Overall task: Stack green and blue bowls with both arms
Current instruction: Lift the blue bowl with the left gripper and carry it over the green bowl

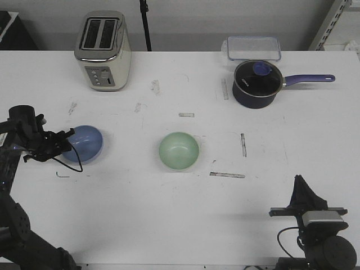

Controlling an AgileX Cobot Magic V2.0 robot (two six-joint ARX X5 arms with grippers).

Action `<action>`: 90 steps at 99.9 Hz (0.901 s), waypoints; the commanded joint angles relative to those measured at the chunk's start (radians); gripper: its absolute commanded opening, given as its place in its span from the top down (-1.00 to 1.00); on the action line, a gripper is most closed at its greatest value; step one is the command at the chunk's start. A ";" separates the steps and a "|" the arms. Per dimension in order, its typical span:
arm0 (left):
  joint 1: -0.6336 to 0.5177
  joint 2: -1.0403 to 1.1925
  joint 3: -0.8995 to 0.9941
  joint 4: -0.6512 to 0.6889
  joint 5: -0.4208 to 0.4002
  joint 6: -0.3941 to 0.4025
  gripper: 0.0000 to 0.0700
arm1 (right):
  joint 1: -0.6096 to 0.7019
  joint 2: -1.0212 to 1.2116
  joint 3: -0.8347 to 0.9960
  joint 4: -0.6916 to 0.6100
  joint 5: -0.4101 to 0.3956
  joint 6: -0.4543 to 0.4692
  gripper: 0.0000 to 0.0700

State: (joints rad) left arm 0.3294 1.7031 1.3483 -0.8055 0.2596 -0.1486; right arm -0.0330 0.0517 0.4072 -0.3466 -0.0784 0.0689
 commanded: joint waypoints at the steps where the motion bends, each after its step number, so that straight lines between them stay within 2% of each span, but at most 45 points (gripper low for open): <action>1: 0.001 0.018 0.020 -0.004 -0.001 0.001 0.98 | 0.001 -0.005 0.000 0.013 0.000 0.013 0.99; 16: -0.021 0.018 0.044 -0.028 -0.001 0.000 1.00 | 0.001 -0.005 0.000 0.013 0.000 0.013 0.99; 44: -0.115 0.018 0.238 -0.190 0.000 0.000 1.00 | 0.001 -0.005 0.000 0.013 0.000 0.013 0.99; 65: -0.285 0.018 0.348 -0.240 0.000 -0.005 1.00 | 0.001 -0.005 0.000 0.013 0.000 0.013 0.99; 80: -0.438 0.034 0.392 -0.235 0.000 -0.073 1.00 | 0.001 -0.005 0.000 0.013 0.000 0.013 0.99; 90: -0.539 0.071 0.429 -0.225 0.000 -0.082 1.00 | 0.001 -0.005 0.000 0.013 0.000 0.013 0.99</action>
State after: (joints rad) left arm -0.1581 1.7306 1.7390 -1.0363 0.2565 -0.2047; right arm -0.0330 0.0517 0.4072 -0.3466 -0.0780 0.0685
